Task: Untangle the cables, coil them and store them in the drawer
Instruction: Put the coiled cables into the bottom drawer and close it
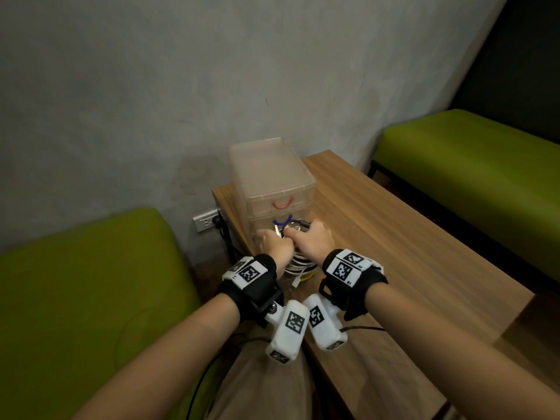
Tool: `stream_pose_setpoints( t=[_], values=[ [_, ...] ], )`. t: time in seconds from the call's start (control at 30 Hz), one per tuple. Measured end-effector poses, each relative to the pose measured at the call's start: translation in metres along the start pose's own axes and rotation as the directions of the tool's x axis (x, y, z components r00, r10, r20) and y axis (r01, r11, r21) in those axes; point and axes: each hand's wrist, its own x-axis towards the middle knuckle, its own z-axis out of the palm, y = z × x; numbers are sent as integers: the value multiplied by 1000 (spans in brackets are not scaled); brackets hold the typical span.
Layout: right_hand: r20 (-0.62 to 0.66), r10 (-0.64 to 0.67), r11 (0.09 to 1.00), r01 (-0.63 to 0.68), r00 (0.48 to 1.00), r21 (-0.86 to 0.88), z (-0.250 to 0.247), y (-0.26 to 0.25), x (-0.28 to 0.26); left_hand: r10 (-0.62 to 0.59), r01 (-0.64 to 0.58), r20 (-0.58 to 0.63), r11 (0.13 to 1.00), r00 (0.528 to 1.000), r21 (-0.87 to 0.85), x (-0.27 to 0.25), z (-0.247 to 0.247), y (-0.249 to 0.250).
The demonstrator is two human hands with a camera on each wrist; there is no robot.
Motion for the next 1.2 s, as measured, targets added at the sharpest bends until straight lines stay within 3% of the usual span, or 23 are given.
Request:
stream_pose_setpoints(
  t=[0.1,0.3,0.47,0.67,0.77,0.83,0.9,1.0,1.1,1.2],
  values=[
    [-25,-11,1000,12,1000,19,2,2,1,30,-31,17,998,999,62,-1,-1,0],
    [-29,-43,999,44,999,23,4,8,11,51,-85,228,986,972,143,2,-9,-2],
    [-27,-76,996,77,997,33,4,12,10,161,-248,266,908,950,337,-2,-14,-1],
    [22,-120,991,121,993,-58,1,12,9,250,-463,401,623,881,630,-2,-18,9],
    [-4,-118,988,117,993,-97,6,13,10,242,-564,509,374,826,737,-1,-21,6],
    [-24,-116,986,112,993,-127,11,13,10,336,-622,549,164,765,766,6,-21,1],
    [-32,-118,978,111,992,-179,13,12,9,367,-622,574,16,731,783,8,-23,0],
    [-29,-145,954,132,989,-271,14,9,8,417,-575,572,-134,706,807,8,-26,1],
    [-8,-182,934,170,983,-315,15,6,8,489,-531,530,-151,693,834,4,-28,1],
    [-40,-161,952,144,986,-270,13,4,8,582,-561,458,-4,672,828,5,-34,-5]
  ],
)
